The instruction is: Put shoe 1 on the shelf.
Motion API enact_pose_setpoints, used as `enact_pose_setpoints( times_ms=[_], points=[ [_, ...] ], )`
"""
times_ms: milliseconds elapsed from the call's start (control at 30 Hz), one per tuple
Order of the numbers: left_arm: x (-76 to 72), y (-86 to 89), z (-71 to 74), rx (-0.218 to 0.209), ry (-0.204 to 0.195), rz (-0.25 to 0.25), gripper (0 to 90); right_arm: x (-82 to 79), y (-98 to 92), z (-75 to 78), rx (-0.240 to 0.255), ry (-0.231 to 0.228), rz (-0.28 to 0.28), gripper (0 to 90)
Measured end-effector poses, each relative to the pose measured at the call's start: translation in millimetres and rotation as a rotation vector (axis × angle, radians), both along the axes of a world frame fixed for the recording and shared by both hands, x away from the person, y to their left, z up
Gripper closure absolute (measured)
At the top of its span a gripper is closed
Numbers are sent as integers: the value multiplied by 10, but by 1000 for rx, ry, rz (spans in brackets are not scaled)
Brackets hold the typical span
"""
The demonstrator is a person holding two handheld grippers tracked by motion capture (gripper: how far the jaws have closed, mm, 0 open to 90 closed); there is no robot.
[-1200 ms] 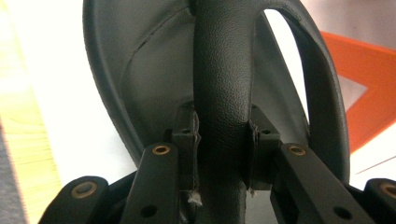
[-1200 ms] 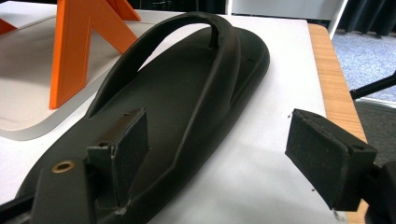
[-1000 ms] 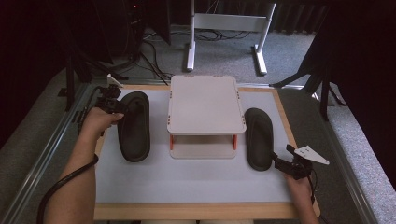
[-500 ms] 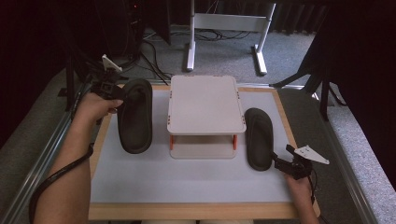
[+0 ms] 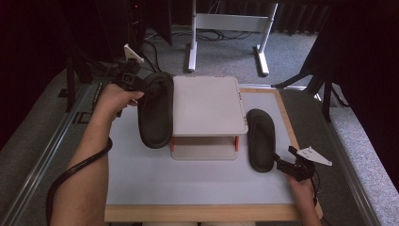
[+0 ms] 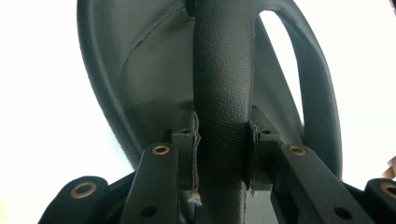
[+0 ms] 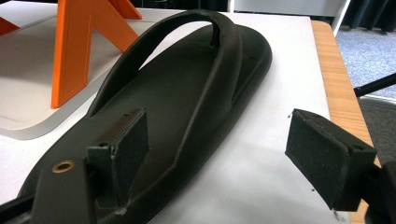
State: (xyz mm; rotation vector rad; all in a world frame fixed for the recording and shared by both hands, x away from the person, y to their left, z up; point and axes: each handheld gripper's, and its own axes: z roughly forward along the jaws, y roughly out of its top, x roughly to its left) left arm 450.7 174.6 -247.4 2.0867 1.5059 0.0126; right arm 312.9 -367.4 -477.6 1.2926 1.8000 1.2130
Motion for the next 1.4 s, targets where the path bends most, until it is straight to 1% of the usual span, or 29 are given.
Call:
enact_pose_setpoints(
  times_ms=[133, 233, 300, 367, 467, 533, 567, 633, 700, 833, 933, 967, 1033, 1100, 1167, 1200, 1333, 1400],
  points=[
    [53, -173, 50, -10, -3, -8, 701, 1, -1, 0, 1, 0, 0, 204],
    [98, -319, 69, 4, -6, -30, 700, -1, -3, 0, 2, -1, 1, 204],
    [130, -383, 66, 4, -4, -27, 700, -1, -6, 0, 3, -1, 2, 204],
    [165, -464, 48, -8, 1, -26, 700, -3, -7, 0, 2, -2, 2, 204],
    [209, -570, 35, -11, 4, -36, 700, -4, -7, 0, 3, -3, 1, 204],
    [240, -624, 38, -6, 2, -41, 700, -6, -6, 0, 3, -5, 1, 204],
    [256, -644, 36, -14, 1, -36, 700, -8, -7, 1, 4, -6, 2, 204],
    [281, -684, 27, -9, -2, -35, 700, -8, -8, 0, 5, -6, 3, 204],
    [309, -718, 14, -12, -6, -28, 699, -10, -9, 0, 7, -8, 3, 204],
    [365, -780, -32, -16, -3, -20, 700, -11, -8, 0, 9, -9, 4, 204],
    [406, -809, -39, -12, -9, -1, 698, -14, -9, 0, 8, -12, 5, 204],
    [414, -821, -39, -3, -15, 0, 698, -13, -9, 0, 8, -12, 6, 204],
    [440, -840, -43, -4, -12, 7, 697, -15, -11, 0, 8, -15, 10, 204],
    [459, -870, -67, 6, -9, 2, 697, -19, -9, 1, 6, -18, 11, 204],
    [469, -878, -81, 4, -8, 3, 697, -18, -8, 0, 5, -16, 12, 204],
    [483, -900, -109, -9, -6, 3, 697, -17, -6, 1, 4, -14, 13, 204],
    [499, -957, -141, -7, 4, -5, 694, -18, -8, 0, 5, -17, 13, 204],
    [499, -968, -148, 1, 2, -8, 693, -20, -7, 0, 5, -17, 17, 205]
  ],
)
